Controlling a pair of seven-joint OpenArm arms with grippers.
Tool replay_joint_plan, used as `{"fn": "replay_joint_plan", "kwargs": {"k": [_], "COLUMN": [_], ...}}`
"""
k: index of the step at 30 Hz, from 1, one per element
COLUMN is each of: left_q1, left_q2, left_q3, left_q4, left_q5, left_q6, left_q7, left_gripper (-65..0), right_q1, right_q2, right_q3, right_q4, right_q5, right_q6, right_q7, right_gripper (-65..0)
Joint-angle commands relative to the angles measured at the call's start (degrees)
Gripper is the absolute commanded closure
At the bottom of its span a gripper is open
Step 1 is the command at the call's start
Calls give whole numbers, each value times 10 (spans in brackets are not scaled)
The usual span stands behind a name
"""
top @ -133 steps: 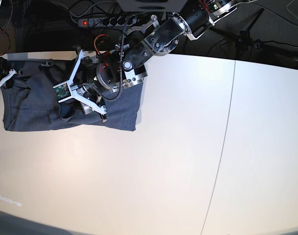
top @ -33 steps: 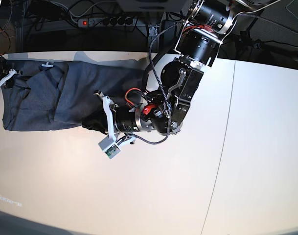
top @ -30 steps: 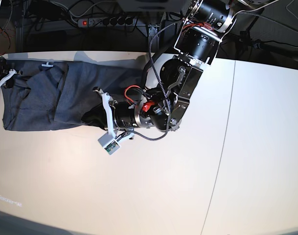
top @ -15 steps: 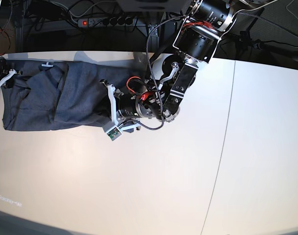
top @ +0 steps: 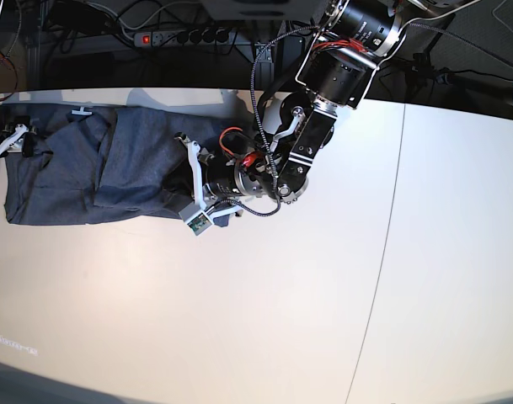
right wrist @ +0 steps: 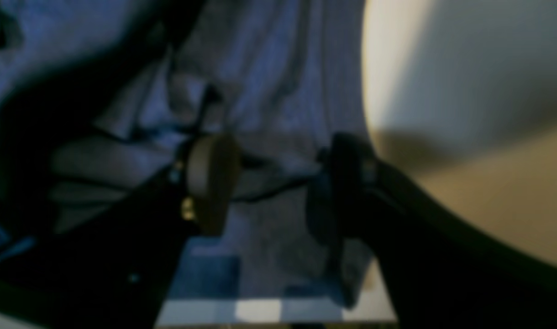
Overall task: Fold the T-shirt properly
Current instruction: 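Slide the left gripper back along the folded strip, smoothing it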
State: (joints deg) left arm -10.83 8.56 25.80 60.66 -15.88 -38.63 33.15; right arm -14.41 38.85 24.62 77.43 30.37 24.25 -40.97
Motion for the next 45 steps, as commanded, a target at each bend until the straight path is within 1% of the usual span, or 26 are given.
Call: {"fn": "replay_joint_plan", "kwargs": {"k": [1, 6, 9, 12, 18, 23, 27, 32, 37, 39, 43, 45], "left_q1": [-6, -6, -6, -6, -6, -6, -4, -4, -6, -7, -7, -7], "left_q2": [4, 4, 4, -29, -92, -117, -138, -171, -176, -176, -176, -176], "left_q3": [1, 1, -1, -1, -1, -1, -1, -1, -1, -1, -1, -1], "left_q4": [1, 1, 1, 1, 1, 1, 1, 1, 3, 8, 39, 56], "left_q5": [16, 16, 15, 9, -27, -28, -28, -51, -71, -93, -149, -163], "left_q6": [-14, -14, -14, -14, -14, -14, -14, -14, -14, -14, -14, -14], "left_q7": [19, 40, 39, 39, 40, 40, 48, 49, 66, 79, 123, 138], "left_gripper": [0, 0, 0, 0, 0, 0, 0, 0, 0, 0, 0, 0], "right_q1": [13, 46, 54, 54, 54, 55, 55, 55, 56, 68, 109, 136], "right_q2": [15, 16, 28, 35, 35, 35, 35, 35, 34, 29, 18, 13], "right_q3": [6, 6, 6, 7, 8, 8, 8, 8, 8, 8, 7, 7], "right_q4": [20, 62, 63, 63, 63, 63, 63, 55, 32, 17, -26, -55], "right_q5": [7, 8, 23, 29, 29, 28, 13, 15, 40, 42, 46, 46], "right_q6": [6, 6, 5, 6, 6, 6, 6, 6, 6, 6, 6, 7], "right_q7": [6, -26, -26, -26, -26, -26, -28, -25, -24, -24, -24, -24], "right_gripper": [-362, -362, -362, -362, -362, -362, -362, -362, -362, -362, -360, -360]}}
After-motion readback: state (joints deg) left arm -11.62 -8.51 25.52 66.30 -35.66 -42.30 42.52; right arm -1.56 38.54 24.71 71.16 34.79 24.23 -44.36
